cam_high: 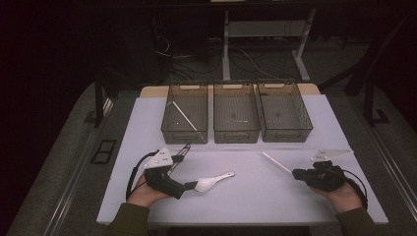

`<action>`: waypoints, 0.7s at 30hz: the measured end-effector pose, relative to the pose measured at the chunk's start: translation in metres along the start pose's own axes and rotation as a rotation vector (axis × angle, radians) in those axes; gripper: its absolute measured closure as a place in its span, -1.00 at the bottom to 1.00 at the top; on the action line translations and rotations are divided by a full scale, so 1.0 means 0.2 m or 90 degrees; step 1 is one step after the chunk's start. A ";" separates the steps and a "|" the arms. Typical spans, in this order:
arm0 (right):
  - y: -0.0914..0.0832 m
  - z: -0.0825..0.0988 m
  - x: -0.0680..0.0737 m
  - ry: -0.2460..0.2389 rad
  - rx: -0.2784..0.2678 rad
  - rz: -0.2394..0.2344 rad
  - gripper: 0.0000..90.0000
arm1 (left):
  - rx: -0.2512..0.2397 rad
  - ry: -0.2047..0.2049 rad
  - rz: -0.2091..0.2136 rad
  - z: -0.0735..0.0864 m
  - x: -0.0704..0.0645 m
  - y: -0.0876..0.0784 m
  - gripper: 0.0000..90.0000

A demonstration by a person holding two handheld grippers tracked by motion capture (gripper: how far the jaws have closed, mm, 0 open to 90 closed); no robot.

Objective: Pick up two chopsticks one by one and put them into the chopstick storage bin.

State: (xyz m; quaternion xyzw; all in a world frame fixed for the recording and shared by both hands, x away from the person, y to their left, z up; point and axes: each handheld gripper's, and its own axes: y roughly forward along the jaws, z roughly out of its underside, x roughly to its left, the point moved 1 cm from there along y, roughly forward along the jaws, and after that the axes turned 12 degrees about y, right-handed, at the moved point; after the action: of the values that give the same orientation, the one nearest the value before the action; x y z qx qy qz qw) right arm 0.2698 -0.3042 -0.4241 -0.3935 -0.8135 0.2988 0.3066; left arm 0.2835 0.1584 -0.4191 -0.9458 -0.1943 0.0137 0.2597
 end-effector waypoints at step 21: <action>-0.08 -0.19 0.07 0.001 -0.061 -0.053 0.88 | 0.000 -0.003 -0.002 0.00 0.00 0.00 -1.00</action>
State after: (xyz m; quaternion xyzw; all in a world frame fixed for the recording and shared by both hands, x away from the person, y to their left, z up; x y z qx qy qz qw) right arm 0.2836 -0.2923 -0.3853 -0.3736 -0.8425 0.2462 0.3001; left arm 0.2836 0.1587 -0.4195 -0.9456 -0.1961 0.0154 0.2591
